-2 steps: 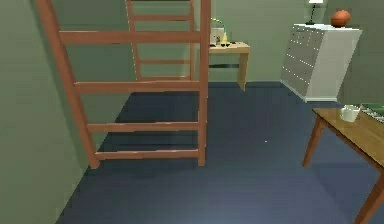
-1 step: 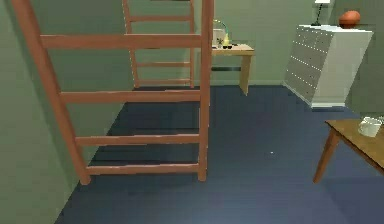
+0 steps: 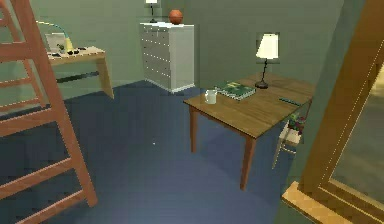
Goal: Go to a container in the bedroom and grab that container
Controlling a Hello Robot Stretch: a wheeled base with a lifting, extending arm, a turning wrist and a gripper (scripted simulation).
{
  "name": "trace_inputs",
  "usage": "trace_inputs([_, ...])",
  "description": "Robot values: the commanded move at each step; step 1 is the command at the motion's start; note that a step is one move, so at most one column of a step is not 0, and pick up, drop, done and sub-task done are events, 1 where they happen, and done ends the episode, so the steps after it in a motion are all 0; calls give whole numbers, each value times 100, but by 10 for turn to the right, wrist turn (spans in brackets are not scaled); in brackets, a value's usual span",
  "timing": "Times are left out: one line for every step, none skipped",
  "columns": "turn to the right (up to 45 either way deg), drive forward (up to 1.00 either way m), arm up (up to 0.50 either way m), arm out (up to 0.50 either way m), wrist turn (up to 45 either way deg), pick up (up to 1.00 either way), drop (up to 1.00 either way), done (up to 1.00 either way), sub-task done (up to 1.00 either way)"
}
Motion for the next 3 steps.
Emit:
trace_inputs([0,40,0,0,0,0,0,0,0])
trace_inputs([150,0,0,0,0,0,0,0,0])
trace_inputs([0,60,0,0,0,0,0,0,0])
